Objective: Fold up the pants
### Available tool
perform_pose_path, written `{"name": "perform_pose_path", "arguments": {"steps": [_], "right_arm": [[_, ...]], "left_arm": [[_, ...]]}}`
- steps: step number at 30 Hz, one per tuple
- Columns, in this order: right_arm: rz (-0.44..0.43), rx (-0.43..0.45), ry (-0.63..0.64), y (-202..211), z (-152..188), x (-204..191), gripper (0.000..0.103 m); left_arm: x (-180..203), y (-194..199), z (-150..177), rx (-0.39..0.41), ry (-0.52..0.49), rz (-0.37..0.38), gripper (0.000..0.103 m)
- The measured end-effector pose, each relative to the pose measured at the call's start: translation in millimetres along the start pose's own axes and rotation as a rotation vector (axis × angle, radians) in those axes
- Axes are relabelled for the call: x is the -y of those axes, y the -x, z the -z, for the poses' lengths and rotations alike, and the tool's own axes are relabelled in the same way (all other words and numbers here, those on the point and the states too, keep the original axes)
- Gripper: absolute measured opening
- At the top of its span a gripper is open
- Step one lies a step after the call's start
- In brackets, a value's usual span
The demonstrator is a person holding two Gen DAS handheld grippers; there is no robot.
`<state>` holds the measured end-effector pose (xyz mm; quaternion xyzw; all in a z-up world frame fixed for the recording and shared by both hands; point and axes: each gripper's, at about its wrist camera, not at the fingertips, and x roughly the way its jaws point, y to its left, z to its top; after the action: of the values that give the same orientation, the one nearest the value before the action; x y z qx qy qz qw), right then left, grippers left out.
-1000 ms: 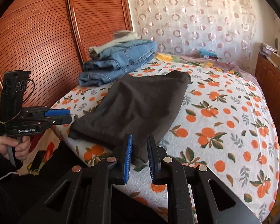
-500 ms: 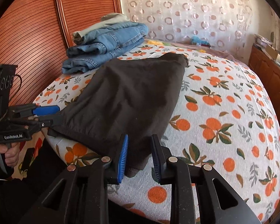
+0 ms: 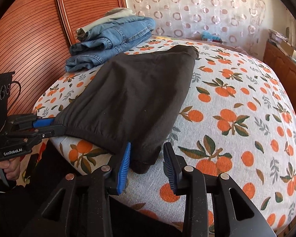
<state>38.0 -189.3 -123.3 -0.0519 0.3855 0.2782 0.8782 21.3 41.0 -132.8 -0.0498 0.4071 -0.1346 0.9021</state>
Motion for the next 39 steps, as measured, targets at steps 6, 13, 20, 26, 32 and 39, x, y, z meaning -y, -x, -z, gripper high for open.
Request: {"name": "perform_pose_path", "arguments": {"steps": [6,13,20,26,32,39], "right_arm": [[-0.013,-0.001,0.000,1,4,-2,0.035],[-0.040,0.015,-0.004,6,8,-1,0.017],[-0.077,0.024,0.004,29,19,-1,0.010],[-0.102,0.048,-0.021,47,16,5,0.010],[-0.079,0.117,0.014,53,-15,6,0.010],[-0.056,0.155,0.028,32,-68,20,0.010]], "left_arm": [[1,1,0,0.001,0.006,0.004,0.020],[0,2,1,0.005,0.024,0.036,0.012],[14,19,9,-0.013,-0.004,0.084,0.011],[13,32,-2,0.022,0.011,0.111,0.011],[0,31,-40,0.089,0.001,0.080,0.011],[-20,12,-91,0.126,-0.003,0.047,0.011]]}}
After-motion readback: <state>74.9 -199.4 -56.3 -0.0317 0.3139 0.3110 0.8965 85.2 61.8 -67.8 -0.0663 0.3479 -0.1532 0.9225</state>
